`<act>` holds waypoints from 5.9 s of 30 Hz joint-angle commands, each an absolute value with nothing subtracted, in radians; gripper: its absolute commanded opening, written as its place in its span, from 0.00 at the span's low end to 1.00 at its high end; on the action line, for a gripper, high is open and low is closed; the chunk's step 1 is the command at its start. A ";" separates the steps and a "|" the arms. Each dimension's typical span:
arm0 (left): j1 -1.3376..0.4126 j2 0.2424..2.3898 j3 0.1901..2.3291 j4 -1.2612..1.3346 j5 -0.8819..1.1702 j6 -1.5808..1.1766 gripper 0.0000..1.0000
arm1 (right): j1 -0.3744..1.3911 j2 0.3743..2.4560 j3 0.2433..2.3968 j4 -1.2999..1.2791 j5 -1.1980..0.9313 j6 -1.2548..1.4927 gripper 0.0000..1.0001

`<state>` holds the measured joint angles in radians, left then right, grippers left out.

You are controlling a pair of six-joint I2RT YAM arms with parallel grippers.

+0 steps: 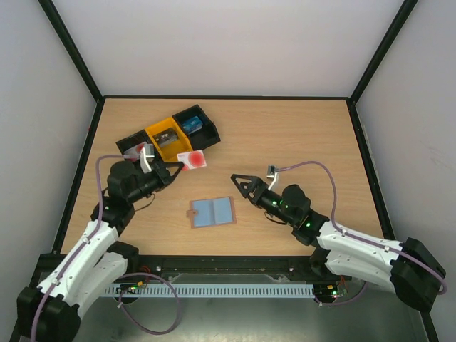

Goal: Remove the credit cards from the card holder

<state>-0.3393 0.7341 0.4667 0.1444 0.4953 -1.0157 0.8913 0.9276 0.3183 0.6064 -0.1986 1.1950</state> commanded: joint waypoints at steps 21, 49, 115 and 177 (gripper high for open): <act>0.312 1.230 0.769 -0.251 0.635 -0.583 0.03 | 0.893 0.894 0.324 0.502 -0.153 1.063 0.98; 0.322 1.615 0.999 -0.095 0.448 -0.704 0.03 | 0.891 0.924 0.386 0.442 -0.132 0.991 0.98; -0.155 1.070 0.497 -0.151 0.593 -0.744 0.61 | 0.902 1.283 0.387 0.350 -0.327 1.006 0.37; -0.476 1.325 0.419 -0.050 0.360 -0.799 0.29 | 1.011 1.633 0.444 0.444 -0.299 1.032 0.10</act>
<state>-0.4686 1.3151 0.4545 -0.0250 0.3622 -0.7956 0.9966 1.6138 0.4679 0.5056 -0.3439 1.0206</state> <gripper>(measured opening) 0.354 0.109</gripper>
